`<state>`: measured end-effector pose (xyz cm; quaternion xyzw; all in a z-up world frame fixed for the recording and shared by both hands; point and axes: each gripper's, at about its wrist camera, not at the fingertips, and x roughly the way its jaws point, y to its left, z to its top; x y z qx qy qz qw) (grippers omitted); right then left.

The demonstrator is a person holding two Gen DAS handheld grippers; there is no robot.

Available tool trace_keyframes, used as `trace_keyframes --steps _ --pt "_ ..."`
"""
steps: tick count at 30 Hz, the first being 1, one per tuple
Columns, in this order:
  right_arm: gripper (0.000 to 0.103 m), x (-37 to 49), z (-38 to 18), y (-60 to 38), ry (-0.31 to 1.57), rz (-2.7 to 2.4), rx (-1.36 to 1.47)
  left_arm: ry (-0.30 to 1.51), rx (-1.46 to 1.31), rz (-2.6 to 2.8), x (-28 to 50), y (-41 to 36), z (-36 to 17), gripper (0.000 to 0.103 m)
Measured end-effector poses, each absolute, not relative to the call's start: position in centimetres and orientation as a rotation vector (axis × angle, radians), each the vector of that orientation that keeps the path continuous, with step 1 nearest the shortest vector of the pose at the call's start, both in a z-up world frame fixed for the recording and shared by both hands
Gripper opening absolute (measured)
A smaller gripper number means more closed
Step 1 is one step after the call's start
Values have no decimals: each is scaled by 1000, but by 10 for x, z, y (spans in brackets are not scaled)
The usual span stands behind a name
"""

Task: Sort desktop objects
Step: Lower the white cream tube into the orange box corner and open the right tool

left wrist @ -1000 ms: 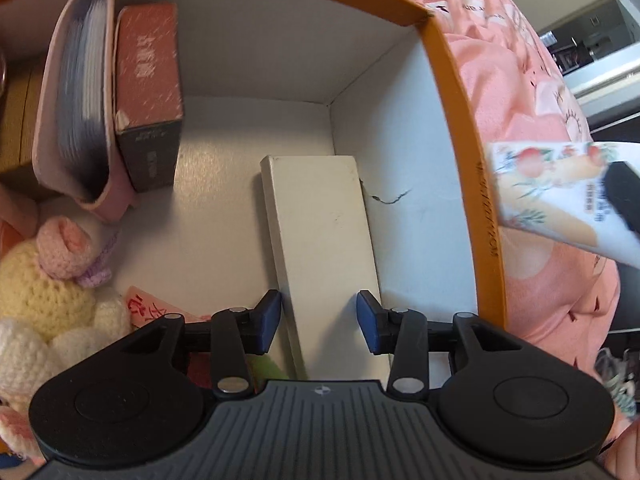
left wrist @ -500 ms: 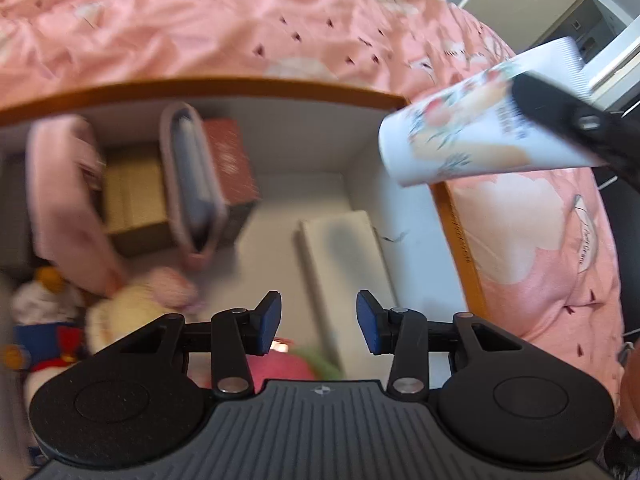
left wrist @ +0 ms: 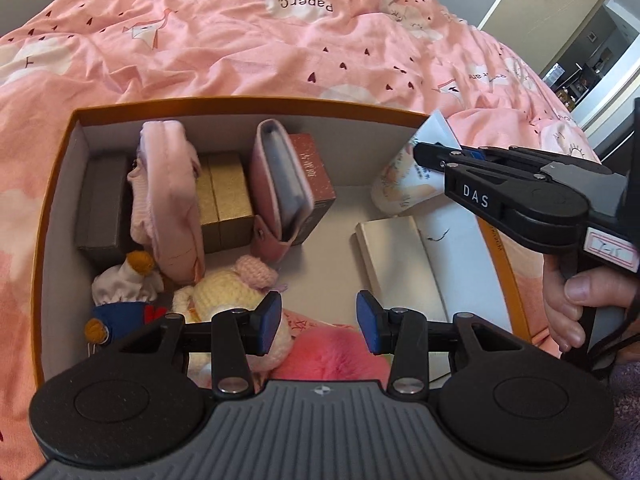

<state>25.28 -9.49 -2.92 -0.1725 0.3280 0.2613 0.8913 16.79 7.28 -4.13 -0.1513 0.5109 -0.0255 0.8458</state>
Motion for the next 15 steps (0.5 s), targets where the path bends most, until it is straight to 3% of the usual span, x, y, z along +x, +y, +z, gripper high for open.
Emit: trace_keyframes --steps 15 --pt "10 248 -27 -88 677 480 -398 1064 -331 -28 147 85 -33 47"
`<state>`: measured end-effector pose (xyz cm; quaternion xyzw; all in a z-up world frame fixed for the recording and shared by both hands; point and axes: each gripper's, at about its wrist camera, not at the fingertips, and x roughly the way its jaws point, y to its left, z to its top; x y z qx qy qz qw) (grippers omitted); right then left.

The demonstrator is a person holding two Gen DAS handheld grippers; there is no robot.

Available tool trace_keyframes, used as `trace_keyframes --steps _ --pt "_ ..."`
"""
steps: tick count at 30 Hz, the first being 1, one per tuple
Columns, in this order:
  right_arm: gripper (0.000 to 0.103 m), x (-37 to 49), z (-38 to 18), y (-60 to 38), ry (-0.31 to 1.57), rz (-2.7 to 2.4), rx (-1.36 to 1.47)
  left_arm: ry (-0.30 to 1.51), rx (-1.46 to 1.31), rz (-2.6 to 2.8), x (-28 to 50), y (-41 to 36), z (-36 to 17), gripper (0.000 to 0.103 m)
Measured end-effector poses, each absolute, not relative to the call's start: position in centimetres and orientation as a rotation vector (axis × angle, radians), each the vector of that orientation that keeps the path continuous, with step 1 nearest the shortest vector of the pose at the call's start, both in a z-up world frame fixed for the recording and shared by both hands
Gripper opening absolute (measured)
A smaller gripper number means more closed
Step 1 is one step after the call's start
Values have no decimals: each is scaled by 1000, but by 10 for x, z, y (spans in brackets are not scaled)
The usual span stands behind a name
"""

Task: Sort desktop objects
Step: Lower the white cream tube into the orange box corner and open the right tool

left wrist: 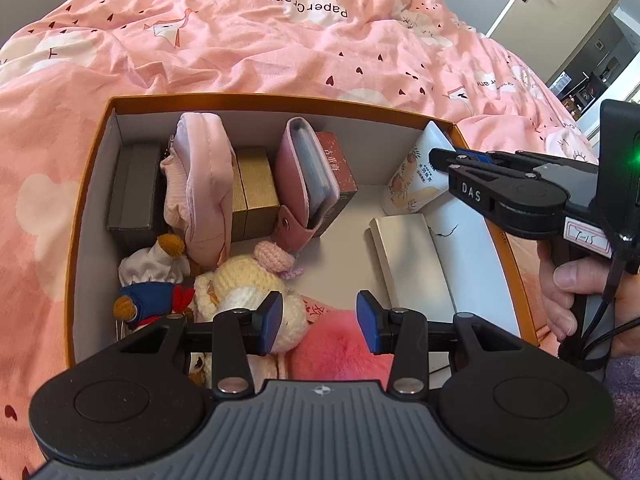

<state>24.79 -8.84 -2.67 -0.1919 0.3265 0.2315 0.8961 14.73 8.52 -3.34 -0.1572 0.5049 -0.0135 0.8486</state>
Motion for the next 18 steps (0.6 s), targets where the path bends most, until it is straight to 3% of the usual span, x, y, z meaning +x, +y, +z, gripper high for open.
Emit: trace_keyframes --steps 7,18 --pt "13 221 4 -103 631 493 -346 1029 -307 -36 125 84 -17 47" --pt "27 141 37 -142 564 547 -202 953 -217 -53 71 76 13 47"
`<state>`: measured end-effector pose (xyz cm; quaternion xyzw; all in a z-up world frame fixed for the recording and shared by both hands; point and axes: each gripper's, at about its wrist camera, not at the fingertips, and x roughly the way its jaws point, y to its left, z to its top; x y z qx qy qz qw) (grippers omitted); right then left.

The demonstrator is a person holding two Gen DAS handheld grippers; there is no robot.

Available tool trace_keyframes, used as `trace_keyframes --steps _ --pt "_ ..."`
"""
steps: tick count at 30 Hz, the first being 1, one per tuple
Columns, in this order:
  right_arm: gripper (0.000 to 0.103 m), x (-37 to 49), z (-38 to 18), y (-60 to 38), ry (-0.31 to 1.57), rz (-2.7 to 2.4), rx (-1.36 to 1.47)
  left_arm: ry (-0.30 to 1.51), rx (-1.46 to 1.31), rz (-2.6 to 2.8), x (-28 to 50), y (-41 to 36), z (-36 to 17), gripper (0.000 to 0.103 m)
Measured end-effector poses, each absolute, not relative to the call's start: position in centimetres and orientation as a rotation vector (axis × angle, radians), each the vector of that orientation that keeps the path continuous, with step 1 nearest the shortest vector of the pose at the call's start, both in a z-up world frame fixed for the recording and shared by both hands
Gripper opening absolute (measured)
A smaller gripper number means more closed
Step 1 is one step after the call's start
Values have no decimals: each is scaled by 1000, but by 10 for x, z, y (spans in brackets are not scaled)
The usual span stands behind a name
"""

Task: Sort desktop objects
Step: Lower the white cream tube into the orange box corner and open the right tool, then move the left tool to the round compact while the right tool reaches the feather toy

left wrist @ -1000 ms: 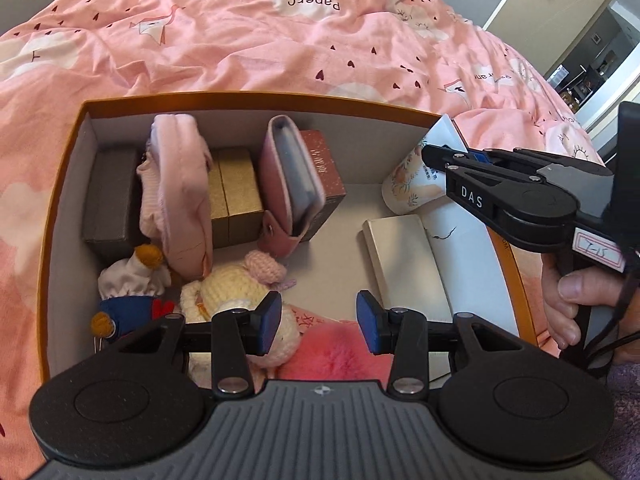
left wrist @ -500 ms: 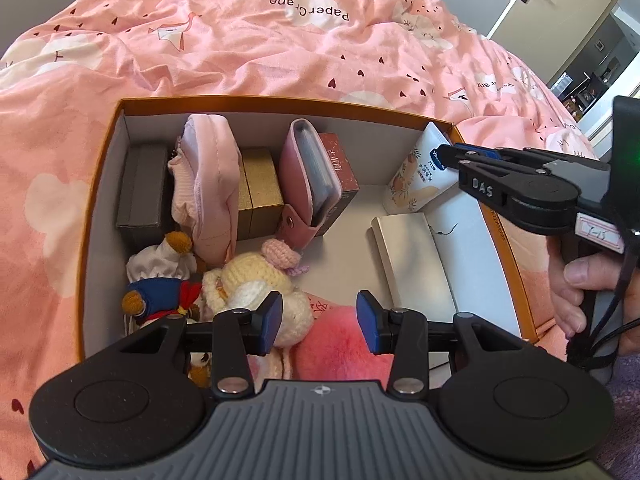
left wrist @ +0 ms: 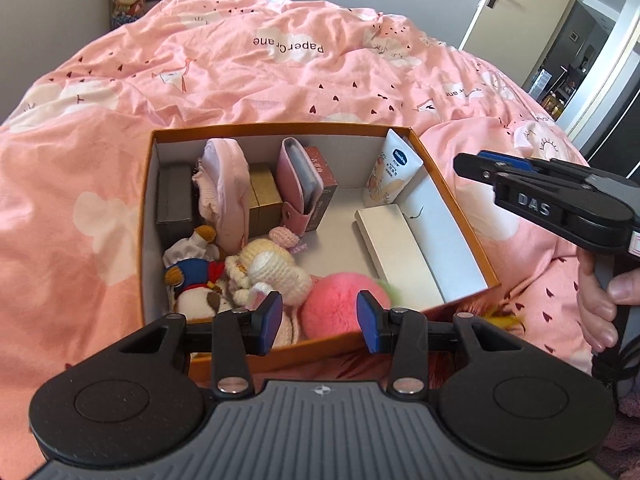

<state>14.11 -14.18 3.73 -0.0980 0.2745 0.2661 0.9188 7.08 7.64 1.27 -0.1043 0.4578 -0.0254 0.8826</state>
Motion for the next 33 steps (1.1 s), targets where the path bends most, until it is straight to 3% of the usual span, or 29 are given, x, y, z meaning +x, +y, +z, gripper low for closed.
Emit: trace_keyframes --steps 7,17,27,31,33 --pt "34 97 34 -164 565 587 -146 1023 -184 -22 41 83 3 47" --pt "34 63 8 -190 663 558 -85 1252 -280 58 39 104 -71 48" --pt "34 63 -20 -197 755 531 -59 1344 -345 74 42 109 -113 60" --pt "45 62 -29 -197 789 539 -59 1353 -384 51 42 113 -122 65" --pt "46 61 -33 -194 811 550 -67 1356 -399 45 42 114 -125 65"
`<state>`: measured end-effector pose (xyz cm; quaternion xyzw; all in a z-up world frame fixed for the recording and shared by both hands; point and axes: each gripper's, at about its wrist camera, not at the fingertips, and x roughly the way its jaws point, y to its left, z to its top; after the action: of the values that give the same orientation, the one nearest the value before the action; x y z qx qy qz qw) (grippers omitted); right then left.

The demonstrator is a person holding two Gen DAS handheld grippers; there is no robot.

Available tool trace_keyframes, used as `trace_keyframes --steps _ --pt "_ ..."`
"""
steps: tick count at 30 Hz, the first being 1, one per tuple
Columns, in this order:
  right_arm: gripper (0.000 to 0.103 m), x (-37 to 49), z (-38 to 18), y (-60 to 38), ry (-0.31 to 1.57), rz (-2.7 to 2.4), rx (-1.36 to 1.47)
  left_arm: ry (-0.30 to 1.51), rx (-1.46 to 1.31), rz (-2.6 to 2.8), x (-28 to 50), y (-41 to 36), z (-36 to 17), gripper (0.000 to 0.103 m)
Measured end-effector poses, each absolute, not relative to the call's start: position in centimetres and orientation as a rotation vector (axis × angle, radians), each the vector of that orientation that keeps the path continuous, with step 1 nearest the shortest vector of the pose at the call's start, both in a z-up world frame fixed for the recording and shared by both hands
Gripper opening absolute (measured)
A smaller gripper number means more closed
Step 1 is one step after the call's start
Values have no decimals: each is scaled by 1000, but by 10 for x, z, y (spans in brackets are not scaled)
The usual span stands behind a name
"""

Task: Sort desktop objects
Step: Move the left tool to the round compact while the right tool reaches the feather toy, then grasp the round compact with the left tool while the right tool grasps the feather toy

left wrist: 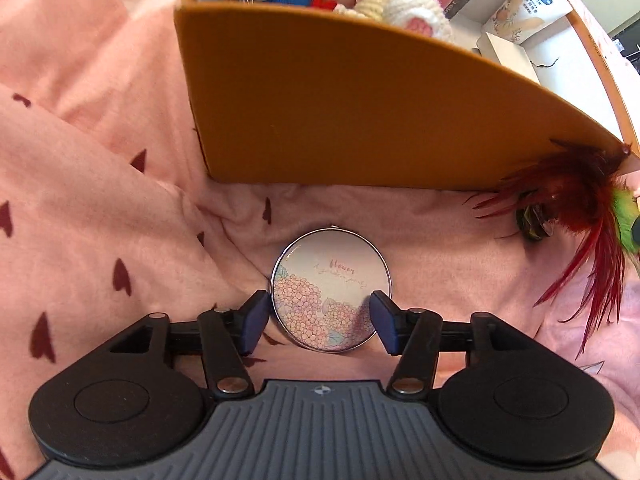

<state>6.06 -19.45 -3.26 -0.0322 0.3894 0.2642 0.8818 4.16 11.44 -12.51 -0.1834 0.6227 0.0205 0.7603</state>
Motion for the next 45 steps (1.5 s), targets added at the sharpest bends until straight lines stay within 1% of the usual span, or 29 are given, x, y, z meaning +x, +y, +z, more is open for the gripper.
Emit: trace_keyframes --steps 1,2,3,5,6,7,8,11,14,22,24,30,31,32,34,36,37,40,43,45 --pt "49 61 -35 -193 823 556 -74 1355 -407 42 41 115 -126 65" --pt "54 60 -36 -192 832 558 -81 1353 -413 41 40 116 -127 65" --pt "55 60 -38 -191 841 559 -90 1348 -417 43 39 117 -126 64" --pt "58 61 -41 -189 860 549 -106 1332 -413 50 35 117 -123 53" --pt "59 62 -44 -189 871 544 -108 1320 -415 49 32 118 -121 50" --pt "61 64 -46 -189 886 542 -106 1310 -417 44 30 118 -120 43" --pt "61 65 -48 -189 899 541 -103 1295 -414 33 28 118 -117 39" --pt "61 68 -52 -186 910 537 -115 1246 -385 -20 22 113 -109 31" --pt "61 69 -54 -180 906 556 -137 1204 -342 -91 20 105 -101 28" --pt "61 78 -60 -176 919 541 -138 1087 -243 -260 16 83 -79 28" --pt "61 82 -61 -176 917 532 -131 1069 -221 -288 25 68 -74 28" --pt "61 87 -62 -174 883 514 -131 1122 -176 -346 40 38 -81 28" --pt "61 87 -62 -174 875 514 -132 1120 -162 -343 39 36 -80 27" --pt "61 88 -62 -173 867 516 -134 1116 -160 -343 37 36 -79 22" --pt "61 91 -63 -171 858 517 -132 1113 -182 -339 35 40 -78 17" --pt "60 93 -65 -168 857 525 -131 1113 -199 -318 32 44 -78 15" --pt "59 93 -66 -166 857 528 -131 1112 -203 -310 31 46 -77 15" --pt "34 93 -66 -165 858 538 -133 1100 -211 -303 27 48 -77 15" --pt "17 91 -64 -168 848 549 -113 1079 -199 -297 27 48 -75 15" --pt "13 90 -63 -169 845 557 -106 1066 -197 -297 24 50 -72 15"
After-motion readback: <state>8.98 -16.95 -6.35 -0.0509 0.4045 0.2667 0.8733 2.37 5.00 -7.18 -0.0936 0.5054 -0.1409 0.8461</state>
